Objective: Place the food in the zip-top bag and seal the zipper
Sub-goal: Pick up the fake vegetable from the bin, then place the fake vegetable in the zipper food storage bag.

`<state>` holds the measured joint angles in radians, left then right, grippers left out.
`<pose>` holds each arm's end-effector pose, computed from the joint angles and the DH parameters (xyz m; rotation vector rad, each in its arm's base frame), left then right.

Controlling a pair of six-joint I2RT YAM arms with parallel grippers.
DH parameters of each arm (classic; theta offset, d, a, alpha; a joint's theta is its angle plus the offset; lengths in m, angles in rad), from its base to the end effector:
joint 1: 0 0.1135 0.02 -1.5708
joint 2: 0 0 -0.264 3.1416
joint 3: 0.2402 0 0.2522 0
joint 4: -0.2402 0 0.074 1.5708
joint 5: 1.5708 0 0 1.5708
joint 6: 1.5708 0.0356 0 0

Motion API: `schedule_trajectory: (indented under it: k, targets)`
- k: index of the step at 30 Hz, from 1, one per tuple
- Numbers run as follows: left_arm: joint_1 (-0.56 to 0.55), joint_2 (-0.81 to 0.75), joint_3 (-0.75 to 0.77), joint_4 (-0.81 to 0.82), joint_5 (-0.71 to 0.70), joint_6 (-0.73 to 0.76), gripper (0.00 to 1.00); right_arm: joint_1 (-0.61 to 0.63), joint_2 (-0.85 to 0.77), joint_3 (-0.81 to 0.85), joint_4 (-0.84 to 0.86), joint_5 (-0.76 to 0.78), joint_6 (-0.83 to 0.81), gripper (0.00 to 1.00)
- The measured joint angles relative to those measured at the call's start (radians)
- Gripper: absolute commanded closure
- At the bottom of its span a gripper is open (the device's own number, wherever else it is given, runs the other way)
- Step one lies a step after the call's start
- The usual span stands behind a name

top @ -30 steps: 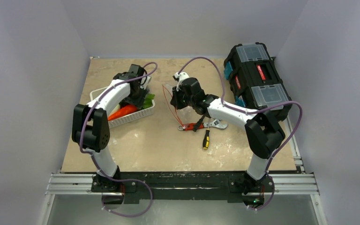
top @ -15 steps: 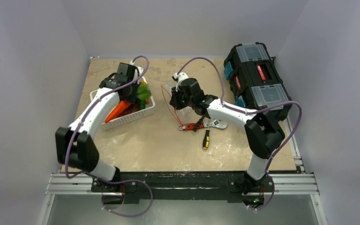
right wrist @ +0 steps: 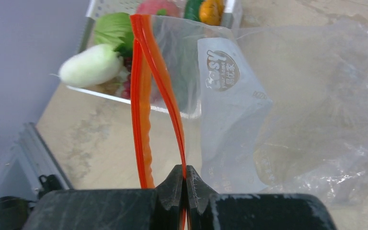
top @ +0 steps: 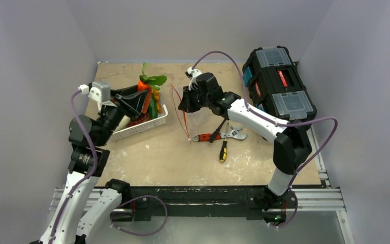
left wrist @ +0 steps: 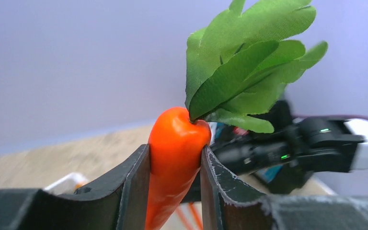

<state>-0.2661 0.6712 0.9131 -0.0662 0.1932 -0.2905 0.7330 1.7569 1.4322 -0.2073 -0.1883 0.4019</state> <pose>0.1371 -0.0445 0.4137 0.1464 1.4170 -0.5957 0.3033 0.2820 0.2964 -0.4828 2.1645 0.8569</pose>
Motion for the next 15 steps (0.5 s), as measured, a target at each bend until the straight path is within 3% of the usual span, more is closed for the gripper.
schedule_trajectory:
  k: [6,12,15]
  targets:
    - [-0.044,0.03,-0.028,0.424,0.199,-0.174,1.0,0.0,-0.032,0.112,-0.11,-0.153,0.044,1.0]
    - [-0.075,0.159,-0.028,0.845,0.396,-0.299,1.0,0.003,-0.055,0.117,-0.134,-0.282,0.081,1.0]
    - [-0.075,0.216,-0.028,0.942,0.451,-0.327,1.0,0.006,-0.061,0.117,-0.14,-0.306,0.092,1.0]
